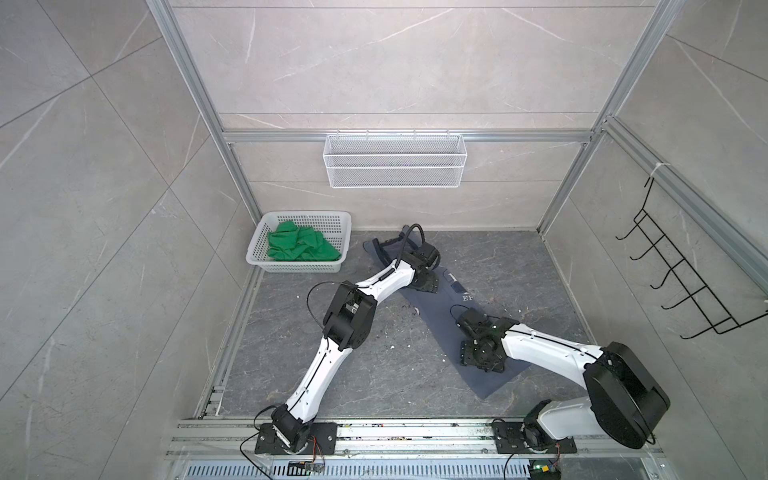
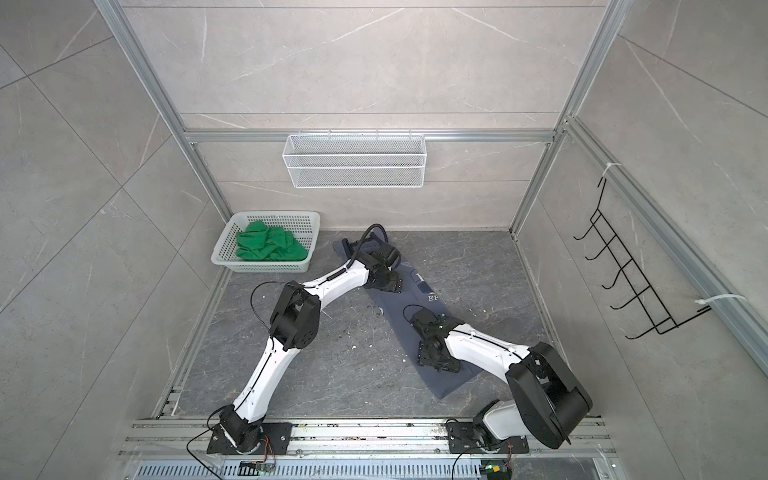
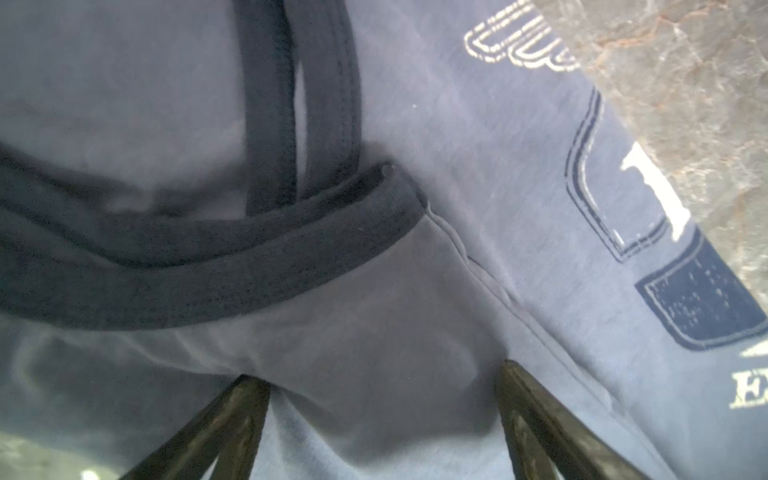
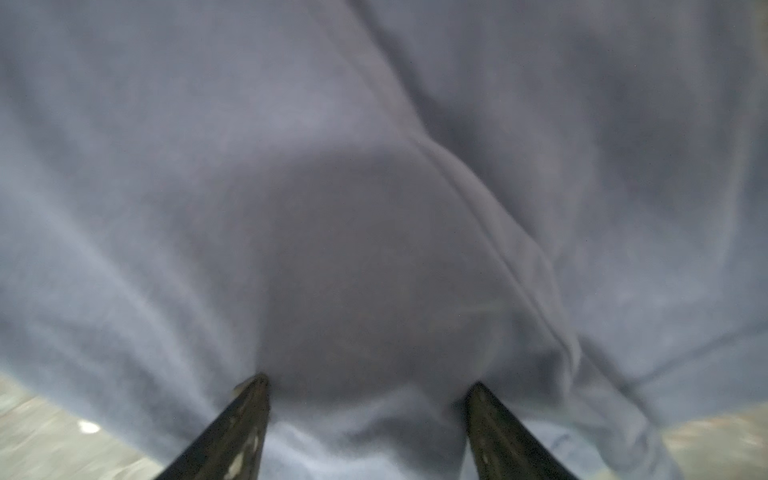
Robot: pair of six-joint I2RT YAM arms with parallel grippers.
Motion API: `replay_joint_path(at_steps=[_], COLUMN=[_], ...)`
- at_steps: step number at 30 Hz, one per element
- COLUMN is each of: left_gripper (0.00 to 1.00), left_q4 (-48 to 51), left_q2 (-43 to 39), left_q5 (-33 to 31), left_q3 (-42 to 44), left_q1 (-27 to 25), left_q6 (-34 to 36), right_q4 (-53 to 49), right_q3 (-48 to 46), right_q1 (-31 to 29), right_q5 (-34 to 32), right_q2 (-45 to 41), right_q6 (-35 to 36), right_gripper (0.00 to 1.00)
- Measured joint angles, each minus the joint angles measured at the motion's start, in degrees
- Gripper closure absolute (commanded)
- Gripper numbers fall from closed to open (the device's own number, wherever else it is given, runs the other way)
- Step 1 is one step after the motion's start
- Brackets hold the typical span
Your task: Fold and stack the tank tops
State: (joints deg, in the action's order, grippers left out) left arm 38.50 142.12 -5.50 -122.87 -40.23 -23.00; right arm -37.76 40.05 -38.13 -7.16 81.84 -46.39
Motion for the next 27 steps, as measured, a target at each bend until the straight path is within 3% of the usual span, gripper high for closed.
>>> replay_joint_path(at_steps=[7,11,16,20,27], left_gripper=[0.11,0.11,0.11,0.11,0.11], left_q4=[0.0,-0.2,-0.1,0.2,0.5], left_q2=[0.9,1.5,1.9,2.7,2.7], left_q5=[2.3,2.9,3.3,4.1,4.9], left_q3=[-1.4,-2.4,-3.2,-4.7,-6.3], left_q1=[1.6,2.0,2.4,2.5,2.6], left_q6=[5.5,8.0,9.2,9.5,9.6], right_q4=[2.3,2.8,2.9,0.9,-0.6], right_q3=[6.4,10.9,11.8,11.1,4.5], right_q1=[-18.2,-25.0,-26.8,-26.7,-25.0], right_q5=[-2.4,-2.3,-1.0,-2.2,-4.2], right_q2=[7.4,11.3,10.3,3.7,-2.7], right_q6=[-9.2,-13.0,-16.4,-18.4,-19.6], right_gripper=[0.24,0.23,0.23,0.22,0.22])
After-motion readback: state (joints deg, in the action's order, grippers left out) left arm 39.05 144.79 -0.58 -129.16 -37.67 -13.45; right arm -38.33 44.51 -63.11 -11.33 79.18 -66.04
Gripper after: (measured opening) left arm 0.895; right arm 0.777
